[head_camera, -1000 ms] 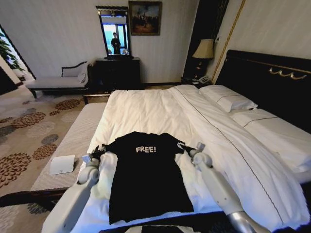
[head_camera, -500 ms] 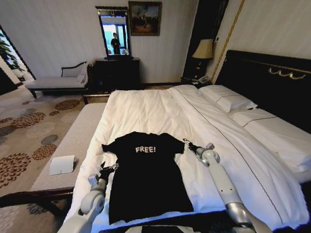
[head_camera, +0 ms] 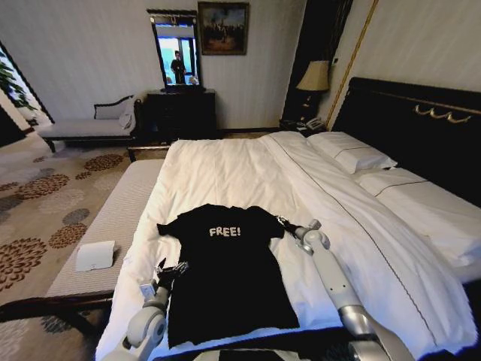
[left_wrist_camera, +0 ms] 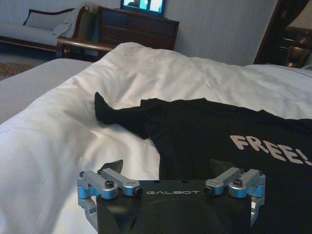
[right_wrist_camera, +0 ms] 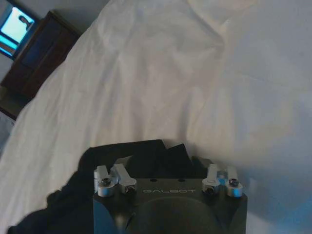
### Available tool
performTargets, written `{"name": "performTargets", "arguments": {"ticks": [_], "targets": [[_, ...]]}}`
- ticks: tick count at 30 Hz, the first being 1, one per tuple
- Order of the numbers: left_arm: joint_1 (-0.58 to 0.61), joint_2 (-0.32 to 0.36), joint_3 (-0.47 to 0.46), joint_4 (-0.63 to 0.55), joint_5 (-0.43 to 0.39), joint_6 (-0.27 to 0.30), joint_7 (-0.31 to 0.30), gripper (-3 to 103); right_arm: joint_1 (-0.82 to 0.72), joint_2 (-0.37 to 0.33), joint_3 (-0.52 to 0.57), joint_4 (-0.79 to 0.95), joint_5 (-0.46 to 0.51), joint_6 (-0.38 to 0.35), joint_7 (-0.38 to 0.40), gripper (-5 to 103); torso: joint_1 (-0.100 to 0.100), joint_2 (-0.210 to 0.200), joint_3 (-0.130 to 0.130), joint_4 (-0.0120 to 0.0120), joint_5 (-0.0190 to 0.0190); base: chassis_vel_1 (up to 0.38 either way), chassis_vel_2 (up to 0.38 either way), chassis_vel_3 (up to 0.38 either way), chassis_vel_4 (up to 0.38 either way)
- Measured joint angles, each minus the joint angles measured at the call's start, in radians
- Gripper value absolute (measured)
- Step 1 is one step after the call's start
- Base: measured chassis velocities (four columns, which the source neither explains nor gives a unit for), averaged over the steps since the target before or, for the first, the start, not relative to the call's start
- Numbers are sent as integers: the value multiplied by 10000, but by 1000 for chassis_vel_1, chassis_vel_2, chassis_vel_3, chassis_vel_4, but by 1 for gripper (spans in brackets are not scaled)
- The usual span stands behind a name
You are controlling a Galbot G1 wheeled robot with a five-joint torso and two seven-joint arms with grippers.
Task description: Fold the clothes on the bed.
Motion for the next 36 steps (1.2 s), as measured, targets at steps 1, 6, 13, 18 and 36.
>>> {"name": "performTargets", "arguments": {"ticks": [1,6,13,18,36], "targets": [[20,4,-14,-6,12,-10,0,100,2,11,-48,-3,-161,33,-8,70,0,0,0,-1,0,0,0,0,0],[156,67,-163,-2,8,-76,6,100,-10,62,-199,-27,-891,134,-32,47,-1,0,0,-1,1,0,0,0,0],[250,71,-232,-18,-39,-108,7,100,-32,2,-237,-74,-1086,211,-44,25,0,0,0,-1,1,0,0,0,0],[295,11,-202,-103,-11,-134,7,100,-99,-104,-277,93,-1291,252,-45,4,-1,0,0,0,0,0,0,0,0],[729,-44,-435,-636,15,-270,66,100,-708,-144,-1119,1888,-3092,517,-70,0,-1,0,0,-2,0,0,0,0,0]]}}
